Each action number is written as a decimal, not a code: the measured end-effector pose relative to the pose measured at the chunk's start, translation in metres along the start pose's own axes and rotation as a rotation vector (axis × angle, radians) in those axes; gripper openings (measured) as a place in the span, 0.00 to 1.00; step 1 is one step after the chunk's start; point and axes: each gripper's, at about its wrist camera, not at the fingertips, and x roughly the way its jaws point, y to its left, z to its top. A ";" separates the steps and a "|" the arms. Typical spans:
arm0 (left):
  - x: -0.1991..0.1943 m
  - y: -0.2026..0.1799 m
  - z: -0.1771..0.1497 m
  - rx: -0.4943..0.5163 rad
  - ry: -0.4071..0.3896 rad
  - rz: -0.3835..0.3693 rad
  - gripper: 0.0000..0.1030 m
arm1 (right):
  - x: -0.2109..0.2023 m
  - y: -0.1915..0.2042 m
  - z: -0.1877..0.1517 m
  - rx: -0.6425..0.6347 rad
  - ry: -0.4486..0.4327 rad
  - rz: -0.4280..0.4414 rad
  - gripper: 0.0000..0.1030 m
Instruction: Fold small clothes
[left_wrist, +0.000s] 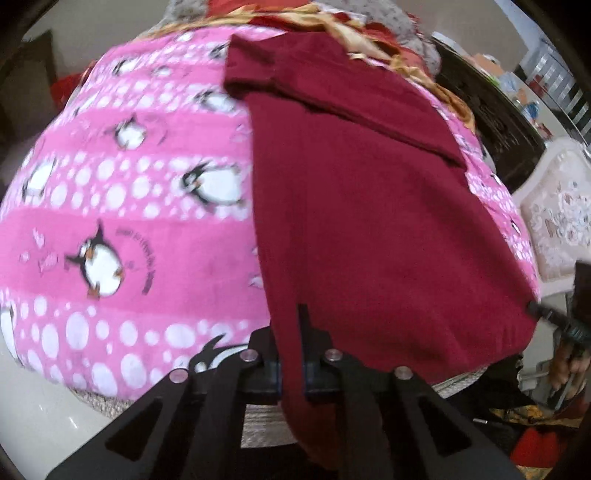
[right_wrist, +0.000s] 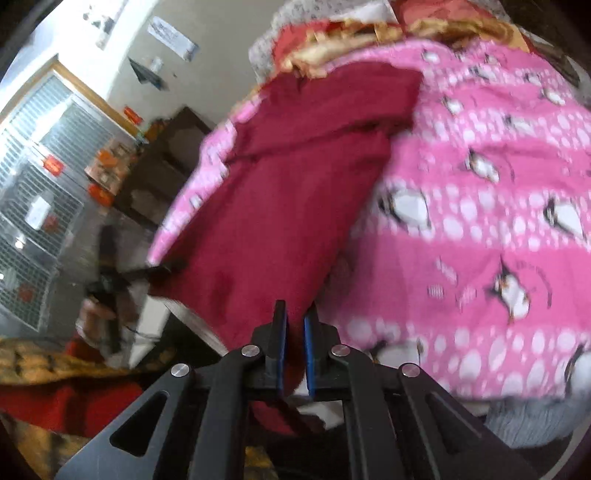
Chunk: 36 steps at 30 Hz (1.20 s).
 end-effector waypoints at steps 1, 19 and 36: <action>0.004 0.003 -0.002 -0.008 0.014 0.004 0.06 | 0.010 -0.002 -0.003 0.010 0.033 -0.007 0.18; 0.014 -0.003 -0.013 0.004 0.022 0.087 0.51 | 0.034 0.001 -0.004 -0.008 0.107 0.081 0.34; 0.025 -0.008 0.011 -0.042 0.078 0.080 0.28 | 0.052 0.009 0.007 -0.051 0.175 0.132 0.25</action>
